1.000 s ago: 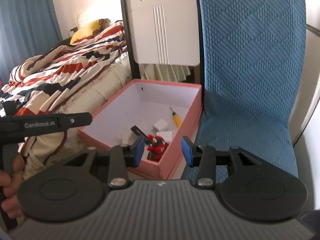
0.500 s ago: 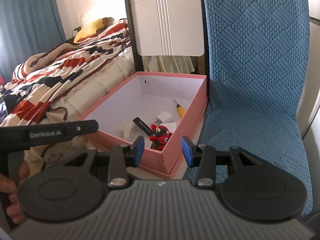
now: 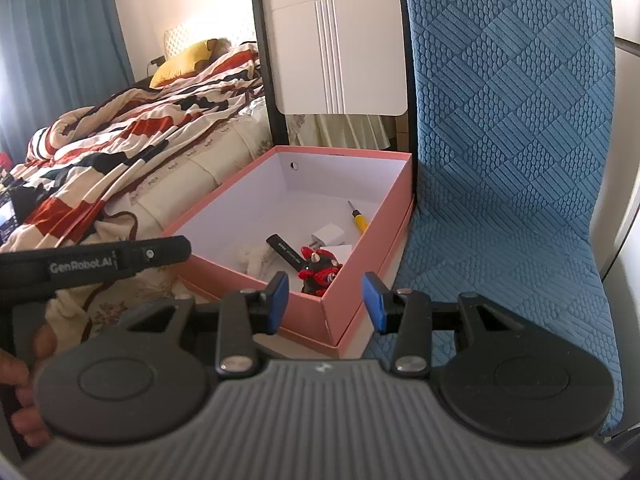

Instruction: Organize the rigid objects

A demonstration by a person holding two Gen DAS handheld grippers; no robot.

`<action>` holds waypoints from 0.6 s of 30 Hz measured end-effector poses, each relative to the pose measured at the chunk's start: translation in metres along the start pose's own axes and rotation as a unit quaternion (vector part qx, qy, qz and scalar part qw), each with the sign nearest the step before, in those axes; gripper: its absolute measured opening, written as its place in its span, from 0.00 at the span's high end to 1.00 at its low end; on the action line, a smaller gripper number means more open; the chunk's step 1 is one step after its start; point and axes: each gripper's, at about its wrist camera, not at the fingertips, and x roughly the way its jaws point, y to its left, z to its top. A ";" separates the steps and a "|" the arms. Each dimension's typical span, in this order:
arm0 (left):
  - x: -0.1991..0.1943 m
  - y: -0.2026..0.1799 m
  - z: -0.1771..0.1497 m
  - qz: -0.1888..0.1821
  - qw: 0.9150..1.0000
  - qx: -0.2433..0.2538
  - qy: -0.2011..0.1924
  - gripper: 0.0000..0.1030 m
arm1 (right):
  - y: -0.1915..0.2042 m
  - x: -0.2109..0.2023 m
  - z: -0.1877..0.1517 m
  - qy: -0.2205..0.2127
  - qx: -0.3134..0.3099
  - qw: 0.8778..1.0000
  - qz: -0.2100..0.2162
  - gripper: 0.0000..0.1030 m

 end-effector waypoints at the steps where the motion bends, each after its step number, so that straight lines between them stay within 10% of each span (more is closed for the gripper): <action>1: -0.001 0.000 0.000 -0.001 1.000 0.001 -0.002 0.53 | 0.000 0.000 0.000 -0.001 0.000 1.000 0.000 0.57; 7: -0.006 0.002 0.003 0.001 1.000 -0.007 -0.014 0.10 | -0.001 0.000 0.001 -0.004 0.001 1.000 -0.002 0.50; 11: -0.006 0.003 0.004 0.006 1.000 0.003 -0.016 0.03 | -0.001 -0.001 -0.001 -0.010 -0.007 1.000 -0.020 0.14; 18: -0.004 0.006 0.002 0.011 1.000 -0.001 -0.016 0.01 | -0.004 0.007 -0.001 0.009 -0.005 1.000 -0.019 0.13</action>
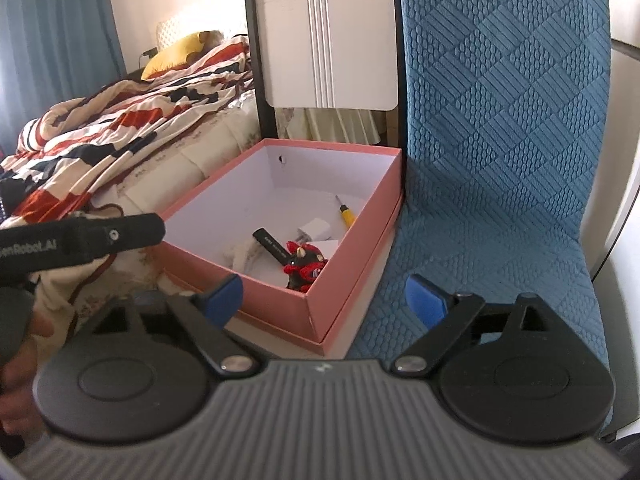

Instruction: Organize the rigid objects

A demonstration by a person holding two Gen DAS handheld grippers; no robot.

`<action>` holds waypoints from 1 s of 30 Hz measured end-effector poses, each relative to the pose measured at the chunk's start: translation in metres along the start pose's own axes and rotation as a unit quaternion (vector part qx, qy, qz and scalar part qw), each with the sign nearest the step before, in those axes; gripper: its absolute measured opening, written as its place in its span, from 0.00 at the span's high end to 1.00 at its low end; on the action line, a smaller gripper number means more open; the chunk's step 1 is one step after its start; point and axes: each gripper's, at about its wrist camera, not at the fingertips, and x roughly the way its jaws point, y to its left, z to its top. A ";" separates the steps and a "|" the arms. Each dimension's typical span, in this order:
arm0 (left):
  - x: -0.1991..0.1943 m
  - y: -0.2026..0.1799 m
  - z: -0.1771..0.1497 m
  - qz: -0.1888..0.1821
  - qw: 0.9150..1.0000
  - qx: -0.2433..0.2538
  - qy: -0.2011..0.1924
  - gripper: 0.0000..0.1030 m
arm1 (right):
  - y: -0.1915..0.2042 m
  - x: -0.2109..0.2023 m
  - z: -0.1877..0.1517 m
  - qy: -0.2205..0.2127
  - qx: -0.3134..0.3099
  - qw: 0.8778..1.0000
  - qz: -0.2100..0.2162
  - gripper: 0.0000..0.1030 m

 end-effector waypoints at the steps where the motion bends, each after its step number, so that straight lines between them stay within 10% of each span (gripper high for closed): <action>1: 0.001 0.001 0.000 0.003 1.000 -0.001 0.000 0.01 | 0.000 0.000 0.000 -0.001 0.002 1.000 -0.001 0.13; 30: 0.007 -0.003 -0.002 0.019 1.000 -0.005 0.017 0.00 | -0.004 0.003 -0.002 0.004 0.007 1.000 -0.012 0.12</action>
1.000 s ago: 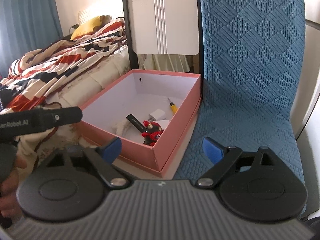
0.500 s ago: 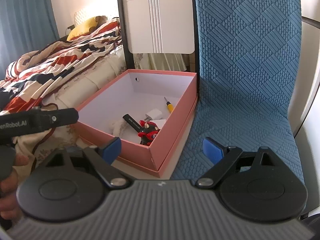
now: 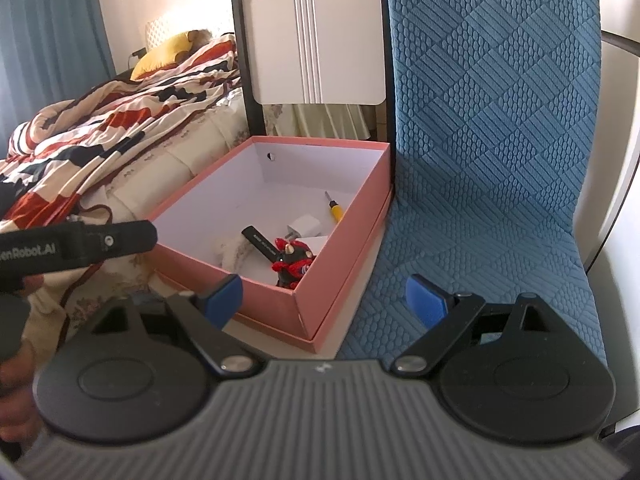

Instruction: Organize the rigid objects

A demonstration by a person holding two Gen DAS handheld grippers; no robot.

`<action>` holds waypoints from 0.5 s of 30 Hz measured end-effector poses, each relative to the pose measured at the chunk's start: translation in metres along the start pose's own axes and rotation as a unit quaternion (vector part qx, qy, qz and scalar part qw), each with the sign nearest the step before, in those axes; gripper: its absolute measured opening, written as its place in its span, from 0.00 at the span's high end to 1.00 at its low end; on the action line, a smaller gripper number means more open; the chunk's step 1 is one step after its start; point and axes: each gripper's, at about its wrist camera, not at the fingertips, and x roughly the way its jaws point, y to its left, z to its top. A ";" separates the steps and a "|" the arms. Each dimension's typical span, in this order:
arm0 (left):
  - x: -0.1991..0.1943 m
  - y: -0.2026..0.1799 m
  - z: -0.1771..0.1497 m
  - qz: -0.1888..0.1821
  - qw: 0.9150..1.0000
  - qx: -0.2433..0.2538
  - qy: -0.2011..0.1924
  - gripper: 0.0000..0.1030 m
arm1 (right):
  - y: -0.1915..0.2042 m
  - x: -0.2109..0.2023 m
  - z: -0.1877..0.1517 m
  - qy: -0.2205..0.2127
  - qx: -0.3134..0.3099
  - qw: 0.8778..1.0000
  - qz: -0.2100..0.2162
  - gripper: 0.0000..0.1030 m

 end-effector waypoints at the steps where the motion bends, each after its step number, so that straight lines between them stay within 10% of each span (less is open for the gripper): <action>1: 0.000 0.000 0.000 0.003 1.000 0.001 -0.001 0.00 | 0.000 0.000 0.000 0.000 0.000 1.000 0.001 0.12; 15: 0.002 -0.002 -0.004 0.002 1.000 0.004 0.000 0.00 | -0.001 0.002 -0.002 0.004 0.001 1.000 0.002 0.12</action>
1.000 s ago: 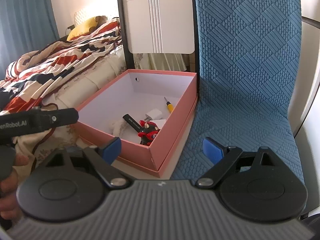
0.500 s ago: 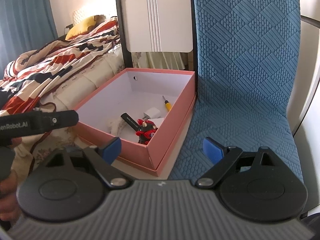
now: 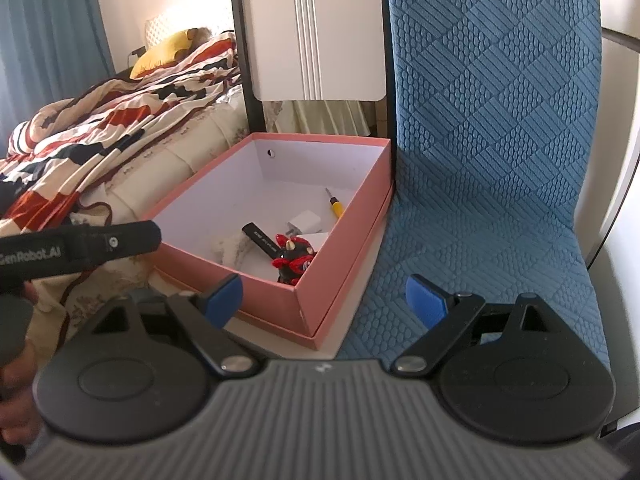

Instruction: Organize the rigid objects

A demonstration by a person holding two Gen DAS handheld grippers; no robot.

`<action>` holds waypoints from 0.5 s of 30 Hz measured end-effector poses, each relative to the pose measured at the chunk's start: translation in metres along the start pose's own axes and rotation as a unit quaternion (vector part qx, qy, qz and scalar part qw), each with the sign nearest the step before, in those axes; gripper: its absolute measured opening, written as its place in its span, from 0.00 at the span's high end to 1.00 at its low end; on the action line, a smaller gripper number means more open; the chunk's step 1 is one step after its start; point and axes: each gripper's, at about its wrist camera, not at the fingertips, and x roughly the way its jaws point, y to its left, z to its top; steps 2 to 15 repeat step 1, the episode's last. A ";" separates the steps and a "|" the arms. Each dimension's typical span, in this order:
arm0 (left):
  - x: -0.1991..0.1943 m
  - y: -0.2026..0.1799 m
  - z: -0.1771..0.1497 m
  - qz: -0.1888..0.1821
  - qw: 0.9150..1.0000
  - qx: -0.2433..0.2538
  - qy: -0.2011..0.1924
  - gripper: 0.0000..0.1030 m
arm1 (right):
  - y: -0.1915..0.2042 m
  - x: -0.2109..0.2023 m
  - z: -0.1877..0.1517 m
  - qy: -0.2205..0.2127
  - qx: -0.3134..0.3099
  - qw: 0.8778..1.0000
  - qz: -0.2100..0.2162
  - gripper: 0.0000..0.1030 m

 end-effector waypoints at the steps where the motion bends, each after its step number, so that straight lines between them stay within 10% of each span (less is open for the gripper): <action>1: 0.000 0.000 0.000 0.001 1.000 -0.001 0.000 0.00 | 0.000 0.000 0.000 0.000 -0.001 1.000 -0.001 0.12; 15: 0.000 0.000 0.000 0.001 1.000 -0.001 0.000 0.00 | 0.000 0.000 0.000 0.000 -0.001 1.000 -0.001 0.12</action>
